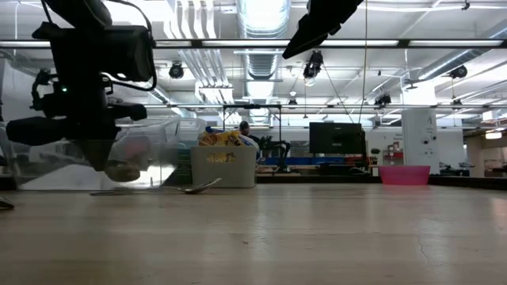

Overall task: Pick & Place Food Item
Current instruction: Put the white spoon into the transparent bin

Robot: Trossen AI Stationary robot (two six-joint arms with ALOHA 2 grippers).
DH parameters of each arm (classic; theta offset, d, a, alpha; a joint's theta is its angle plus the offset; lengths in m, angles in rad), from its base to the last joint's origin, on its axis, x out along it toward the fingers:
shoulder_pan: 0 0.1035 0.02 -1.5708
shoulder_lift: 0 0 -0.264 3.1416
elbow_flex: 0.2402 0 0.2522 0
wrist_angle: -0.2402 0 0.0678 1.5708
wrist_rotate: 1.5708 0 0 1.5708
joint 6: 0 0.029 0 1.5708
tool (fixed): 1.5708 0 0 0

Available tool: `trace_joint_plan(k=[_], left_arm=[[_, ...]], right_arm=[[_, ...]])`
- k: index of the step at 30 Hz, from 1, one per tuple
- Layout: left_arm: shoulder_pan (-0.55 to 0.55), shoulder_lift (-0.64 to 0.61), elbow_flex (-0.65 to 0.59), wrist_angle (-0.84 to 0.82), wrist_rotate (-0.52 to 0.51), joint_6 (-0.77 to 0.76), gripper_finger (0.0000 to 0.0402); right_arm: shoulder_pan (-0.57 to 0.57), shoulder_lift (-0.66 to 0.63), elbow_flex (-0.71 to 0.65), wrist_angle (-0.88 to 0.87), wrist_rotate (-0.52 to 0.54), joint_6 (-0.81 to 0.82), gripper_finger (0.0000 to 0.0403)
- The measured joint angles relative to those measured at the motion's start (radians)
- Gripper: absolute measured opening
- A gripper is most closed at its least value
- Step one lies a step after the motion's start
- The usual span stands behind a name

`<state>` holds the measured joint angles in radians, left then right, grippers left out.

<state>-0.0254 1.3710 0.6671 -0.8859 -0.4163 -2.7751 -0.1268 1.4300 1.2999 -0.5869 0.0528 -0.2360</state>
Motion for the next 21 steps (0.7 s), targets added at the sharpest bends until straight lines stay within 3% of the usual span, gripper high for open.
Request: trace_joint_plan(k=[14, 21], left_arm=[[0.002, -0.003, 0.001, 0.014, 0.051, 0.053, 0.0007], [0.003, -0.027, 0.001, 0.003, 0.047, 0.056, 0.0088]], right_arm=[[0.000, 0.000, 0.000, 0.000, 0.000, 0.000, 0.0384], [0.000, 0.000, 0.000, 0.000, 0.000, 0.000, 0.0384]])
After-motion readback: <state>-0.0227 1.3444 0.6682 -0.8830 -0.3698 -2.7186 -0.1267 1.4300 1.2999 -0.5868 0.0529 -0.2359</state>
